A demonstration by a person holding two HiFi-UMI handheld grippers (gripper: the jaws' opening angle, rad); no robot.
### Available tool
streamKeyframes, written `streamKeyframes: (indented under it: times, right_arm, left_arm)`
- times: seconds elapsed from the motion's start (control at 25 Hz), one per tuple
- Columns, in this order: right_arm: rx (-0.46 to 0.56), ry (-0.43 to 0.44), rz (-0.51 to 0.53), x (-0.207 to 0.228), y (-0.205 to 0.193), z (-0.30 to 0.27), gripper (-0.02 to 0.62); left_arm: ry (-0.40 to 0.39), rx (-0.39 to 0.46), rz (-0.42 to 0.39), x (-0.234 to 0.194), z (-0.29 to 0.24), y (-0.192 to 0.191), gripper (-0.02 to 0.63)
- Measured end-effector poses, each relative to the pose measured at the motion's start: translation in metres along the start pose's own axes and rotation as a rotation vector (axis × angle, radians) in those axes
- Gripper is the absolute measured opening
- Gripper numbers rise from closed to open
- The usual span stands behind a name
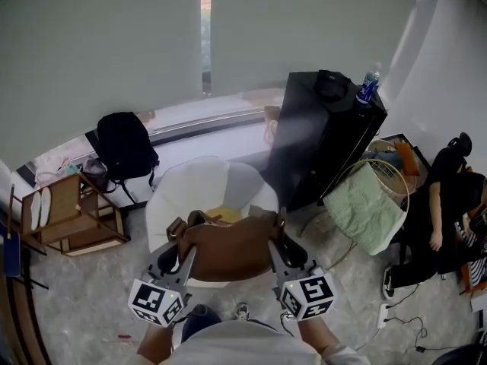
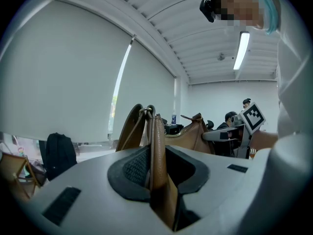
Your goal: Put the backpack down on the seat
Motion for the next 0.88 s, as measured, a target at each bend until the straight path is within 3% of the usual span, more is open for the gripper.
streamKeyframes:
  times: [0.36, 0.88]
  right_arm:
    - [-0.004, 0.057, -0.020, 0.003, 0.001, -0.048, 0.128]
    - [0.039, -0.045, -0.019, -0.027, 0.026, -0.129, 0.128]
  left_arm:
    - [0.057, -0.007, 0.012, -0.031, -0.014, 0.003, 0.106]
    - [-0.054, 0.026, -0.025, -0.133, -0.049, 0.034, 0.106]
Point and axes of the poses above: the fingertips, and each gripper's own axes: z backward along the fingers, x to its right, y out of its top, the point moved 6 cm from there along z, backward along the fingers, and after that the axes turned 3 degrees about z, right-handed, at the moved point
